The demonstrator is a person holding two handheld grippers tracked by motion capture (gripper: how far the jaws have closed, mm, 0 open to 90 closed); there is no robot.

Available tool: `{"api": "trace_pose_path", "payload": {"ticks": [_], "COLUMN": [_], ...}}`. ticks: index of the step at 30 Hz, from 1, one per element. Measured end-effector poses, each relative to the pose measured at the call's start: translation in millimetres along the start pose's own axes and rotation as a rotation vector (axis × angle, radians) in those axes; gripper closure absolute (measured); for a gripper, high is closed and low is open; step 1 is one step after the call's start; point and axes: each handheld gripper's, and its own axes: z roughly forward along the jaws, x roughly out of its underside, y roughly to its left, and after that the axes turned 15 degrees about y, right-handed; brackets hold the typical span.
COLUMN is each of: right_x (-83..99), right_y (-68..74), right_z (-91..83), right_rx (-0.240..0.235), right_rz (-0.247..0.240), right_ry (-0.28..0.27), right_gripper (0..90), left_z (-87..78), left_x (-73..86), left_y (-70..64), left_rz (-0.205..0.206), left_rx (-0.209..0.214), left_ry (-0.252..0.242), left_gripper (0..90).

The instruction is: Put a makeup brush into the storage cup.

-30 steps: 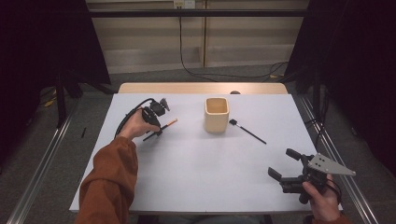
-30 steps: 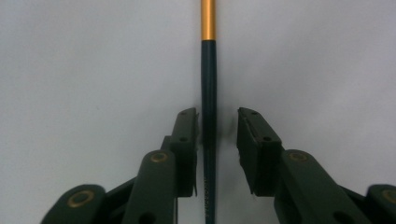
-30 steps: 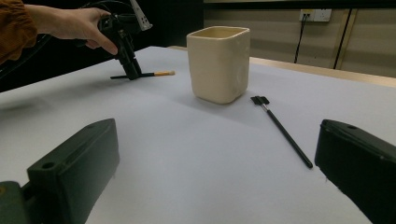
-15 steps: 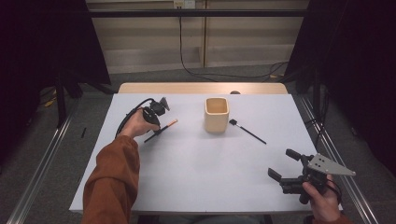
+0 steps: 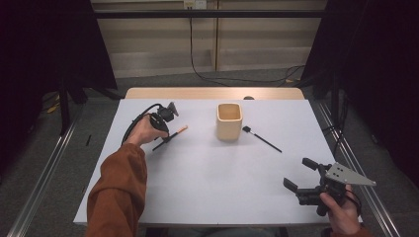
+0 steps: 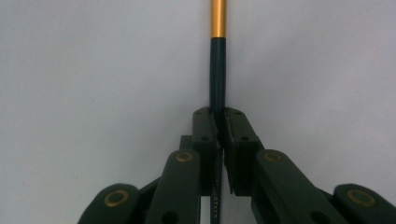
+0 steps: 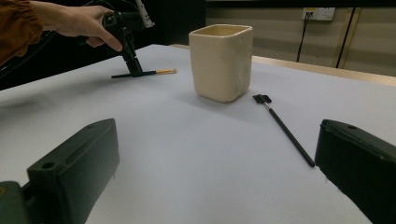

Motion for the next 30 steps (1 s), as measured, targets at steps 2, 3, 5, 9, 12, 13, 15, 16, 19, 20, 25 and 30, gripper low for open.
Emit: {"api": "trace_pose_path", "payload": {"ticks": [2, 3, 5, 9, 12, 13, 15, 16, 19, 20, 25, 30], "right_x": [0.1, 0.2, 0.1, 0.1, 0.1, 0.0, 0.0, 0.0, 0.0, 0.0, 0.1, 0.0], "right_y": [-0.2, -0.3, 0.0, 0.3, 0.4, 0.4, 0.4, 0.6, 0.6, 0.6, 0.5, 0.8], "right_z": [0.1, 0.3, 0.7, 0.4, 0.5, 0.5, 0.5, 0.6, 0.7, 0.6, 0.5, 0.6], "right_rx": [-0.001, -0.001, -0.001, 0.001, 0.001, 0.001, 0.000, 0.000, 0.000, 0.001, 0.001, 0.000], "right_rz": [0.000, 0.001, 0.002, 0.003, 0.002, -0.002, -0.001, 0.002, -0.001, -0.001, -0.001, 0.000], "right_ry": [0.002, 0.003, 0.004, 0.004, 0.005, 0.005, 0.004, 0.004, 0.003, 0.003, 0.004, 0.002], "right_gripper": [0.0, 0.0, 0.0, 0.0, 0.0, 0.0, 0.0, 0.0, 0.0, 0.0, 0.0, 0.0], "left_z": [0.0, 0.0, -0.6, -1.7, -5.7, -6.9, -8.7, -9.6, -12.5, -13.3, -21.6, -20.3], "left_x": [0.7, 1.2, 2.2, 5.1, 6.1, 6.6, 7.2, 7.6, 9.1, 9.7, 15.9, 23.2], "left_y": [-0.5, -0.2, 0.0, 1.1, 0.2, -0.5, -1.0, -1.2, -1.4, -1.7, -2.0, 0.6], "left_rz": [-0.007, -0.009, -0.011, -0.021, -0.016, -0.024, -0.023, -0.024, -0.026, -0.029, -0.040, -0.066], "left_rx": [0.003, 0.004, 0.003, 0.036, 0.039, 0.042, 0.044, 0.046, 0.049, 0.054, 0.065, 0.092], "left_ry": [-0.008, -0.011, -0.017, -0.047, -0.062, -0.084, -0.093, -0.098, -0.120, -0.130, -0.191, -0.226], "left_gripper": [84.1, 84.1, 84.1, 84.1, 84.1, 84.1, 84.1, 84.1, 84.1, 84.1, 84.0, 84.1]}}
